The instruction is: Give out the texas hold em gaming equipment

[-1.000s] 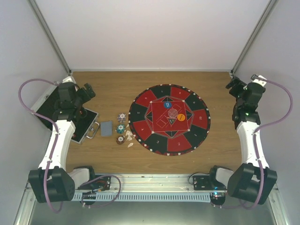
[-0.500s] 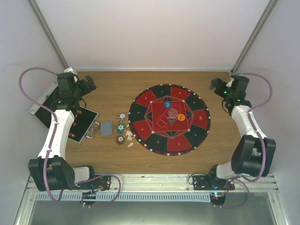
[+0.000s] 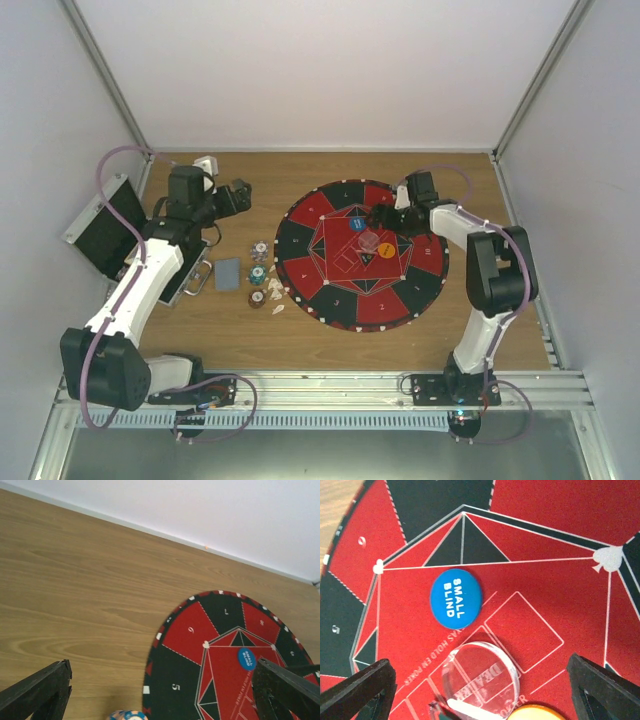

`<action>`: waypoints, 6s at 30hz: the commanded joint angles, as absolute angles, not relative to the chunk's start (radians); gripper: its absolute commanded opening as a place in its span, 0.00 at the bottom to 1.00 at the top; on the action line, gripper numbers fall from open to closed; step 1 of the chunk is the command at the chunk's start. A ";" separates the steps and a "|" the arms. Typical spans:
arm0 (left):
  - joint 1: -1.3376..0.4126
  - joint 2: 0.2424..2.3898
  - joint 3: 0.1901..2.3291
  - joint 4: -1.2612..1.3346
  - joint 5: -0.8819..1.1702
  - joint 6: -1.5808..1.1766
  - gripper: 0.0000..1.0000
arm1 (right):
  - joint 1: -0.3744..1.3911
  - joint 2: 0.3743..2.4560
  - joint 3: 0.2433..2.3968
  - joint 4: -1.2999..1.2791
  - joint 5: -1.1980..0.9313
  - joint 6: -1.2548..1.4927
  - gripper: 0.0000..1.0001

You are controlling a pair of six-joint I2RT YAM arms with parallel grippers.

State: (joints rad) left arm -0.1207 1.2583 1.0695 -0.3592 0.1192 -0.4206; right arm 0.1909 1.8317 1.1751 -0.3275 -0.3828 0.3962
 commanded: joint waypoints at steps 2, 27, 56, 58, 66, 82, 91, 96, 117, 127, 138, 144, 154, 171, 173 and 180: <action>-0.179 1.256 1.060 -0.298 0.088 -0.465 0.99 | 0.194 1.898 1.230 -0.400 -0.430 0.322 0.94; -0.199 1.258 1.065 -0.365 0.039 -0.452 0.98 | 0.344 1.990 1.253 -0.480 -0.475 0.210 0.78; -0.199 1.278 1.067 -0.357 0.082 -0.436 0.98 | 0.558 1.972 1.310 -0.476 -0.271 0.085 0.76; -0.199 1.278 1.069 -0.358 0.081 -0.435 0.98 | 0.560 1.931 1.299 -0.462 -0.256 0.093 0.76; -0.199 1.261 1.065 -0.358 0.054 -0.436 0.98 | 0.556 1.719 1.164 -0.493 -0.135 0.166 0.75; -0.198 1.256 1.053 -0.361 0.063 -0.442 0.97 | 0.408 1.695 0.996 -0.439 -0.163 0.273 0.67; -0.199 1.255 1.051 -0.363 0.054 -0.443 0.97 | 0.379 1.768 1.046 -0.416 -0.175 0.210 0.70; -0.199 1.256 1.052 -0.363 0.049 -0.445 0.97 | 0.380 1.793 1.057 -0.403 -0.194 0.180 0.71; -0.198 1.281 1.051 -0.361 0.065 -0.449 0.98 | 0.479 1.788 1.030 -0.431 -0.410 0.121 0.67; -0.198 1.285 1.048 -0.362 0.081 -0.449 0.98 | 0.575 1.830 1.063 -0.434 -0.439 0.127 0.67; -0.199 1.277 1.037 -0.359 0.084 -0.451 0.98 | 0.624 1.712 0.991 -0.425 -0.221 0.070 0.67; -0.198 1.275 1.035 -0.357 0.085 -0.453 0.98 | 0.664 1.720 0.966 -0.411 -0.154 0.042 0.67; -0.199 1.277 1.039 -0.357 0.086 -0.453 0.98 | 0.695 1.801 1.002 -0.373 -0.052 0.079 0.66; -0.199 1.284 1.052 -0.358 0.077 -0.451 0.98 | 0.695 1.903 1.113 -0.352 -0.004 0.109 0.63; -0.199 1.284 1.053 -0.359 0.075 -0.451 0.98 | 0.694 1.885 1.117 -0.359 -0.020 0.103 0.64; -0.199 1.267 1.053 -0.358 0.020 -0.445 0.98 | 0.691 1.719 1.143 -0.397 -0.040 0.084 0.73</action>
State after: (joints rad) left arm -0.1921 1.2800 1.0439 -0.3859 0.0681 -0.4446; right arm 0.6910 1.8389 1.1110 -0.3771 -0.0425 0.1005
